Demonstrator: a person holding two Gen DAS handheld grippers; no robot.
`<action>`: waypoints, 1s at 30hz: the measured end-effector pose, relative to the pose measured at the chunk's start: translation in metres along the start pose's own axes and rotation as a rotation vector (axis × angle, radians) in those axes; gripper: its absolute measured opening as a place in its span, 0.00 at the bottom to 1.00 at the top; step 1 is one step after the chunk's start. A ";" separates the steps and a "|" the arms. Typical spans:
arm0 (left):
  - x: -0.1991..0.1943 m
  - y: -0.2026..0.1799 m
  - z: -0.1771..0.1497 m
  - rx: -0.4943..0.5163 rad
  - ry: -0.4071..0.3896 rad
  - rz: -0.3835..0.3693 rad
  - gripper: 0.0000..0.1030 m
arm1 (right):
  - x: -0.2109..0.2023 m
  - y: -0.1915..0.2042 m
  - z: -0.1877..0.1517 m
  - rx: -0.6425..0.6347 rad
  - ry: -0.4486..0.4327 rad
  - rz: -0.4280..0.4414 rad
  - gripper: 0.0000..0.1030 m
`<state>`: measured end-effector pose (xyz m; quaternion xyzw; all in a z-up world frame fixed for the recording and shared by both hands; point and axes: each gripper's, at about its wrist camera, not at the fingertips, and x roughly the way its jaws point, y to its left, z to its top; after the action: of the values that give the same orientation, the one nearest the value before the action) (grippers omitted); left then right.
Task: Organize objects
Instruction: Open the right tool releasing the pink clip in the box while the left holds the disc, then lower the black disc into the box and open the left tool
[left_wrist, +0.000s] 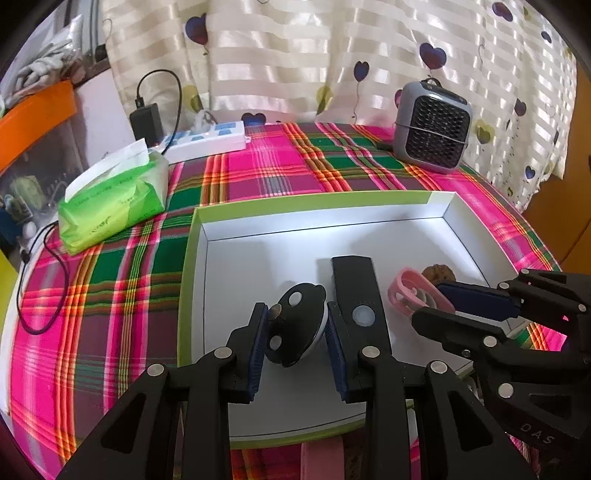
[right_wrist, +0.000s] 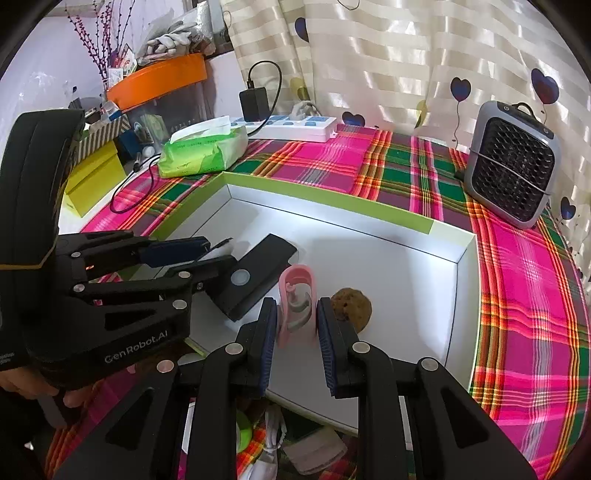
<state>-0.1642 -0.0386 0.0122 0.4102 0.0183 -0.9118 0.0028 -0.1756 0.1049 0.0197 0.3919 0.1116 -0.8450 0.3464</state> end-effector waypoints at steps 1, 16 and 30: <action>0.000 0.000 0.000 0.000 0.000 -0.001 0.28 | 0.001 0.000 0.000 0.000 0.005 -0.002 0.23; 0.000 -0.003 0.002 0.009 0.009 -0.033 0.28 | 0.005 -0.002 -0.002 0.013 0.016 -0.036 0.23; -0.005 0.004 0.000 -0.035 0.004 -0.045 0.29 | -0.006 0.002 -0.002 -0.018 -0.021 -0.062 0.40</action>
<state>-0.1608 -0.0427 0.0161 0.4114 0.0435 -0.9104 -0.0105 -0.1698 0.1075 0.0229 0.3763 0.1276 -0.8583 0.3248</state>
